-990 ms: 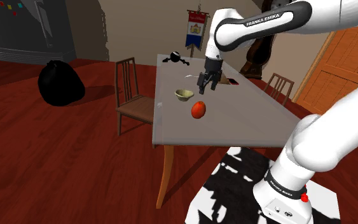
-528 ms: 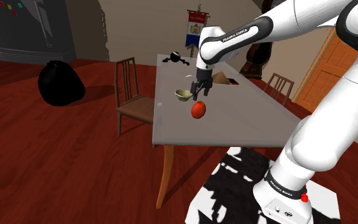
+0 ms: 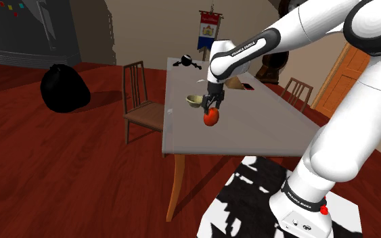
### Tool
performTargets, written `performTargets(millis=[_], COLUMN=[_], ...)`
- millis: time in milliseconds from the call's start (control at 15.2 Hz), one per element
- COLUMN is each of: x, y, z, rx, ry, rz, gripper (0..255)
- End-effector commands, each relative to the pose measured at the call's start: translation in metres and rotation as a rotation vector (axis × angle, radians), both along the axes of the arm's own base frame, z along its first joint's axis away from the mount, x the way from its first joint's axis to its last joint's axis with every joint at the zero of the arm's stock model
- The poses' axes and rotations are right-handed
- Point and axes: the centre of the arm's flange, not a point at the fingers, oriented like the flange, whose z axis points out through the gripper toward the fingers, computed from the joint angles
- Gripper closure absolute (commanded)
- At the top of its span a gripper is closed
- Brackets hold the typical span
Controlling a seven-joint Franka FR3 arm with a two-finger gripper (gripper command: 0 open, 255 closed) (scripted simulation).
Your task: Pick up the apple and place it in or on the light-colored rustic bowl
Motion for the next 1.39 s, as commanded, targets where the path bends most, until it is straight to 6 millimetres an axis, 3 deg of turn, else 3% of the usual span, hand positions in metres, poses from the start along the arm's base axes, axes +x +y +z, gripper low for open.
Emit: performTargets(millis=[0, 396, 462, 1056, 1320], x=[0.000, 0.000, 0.000, 0.000, 0.000], y=[-0.001, -0.001, -0.001, -0.001, -0.001], z=[-0.004, -0.004, -0.004, -0.004, 0.017], rx=[0.000, 0.000, 0.000, 0.000, 0.000], ry=[0.000, 0.000, 0.000, -0.001, -0.001], rz=[0.000, 0.000, 0.000, 0.000, 0.000], gripper=[0, 0, 255, 255, 255])
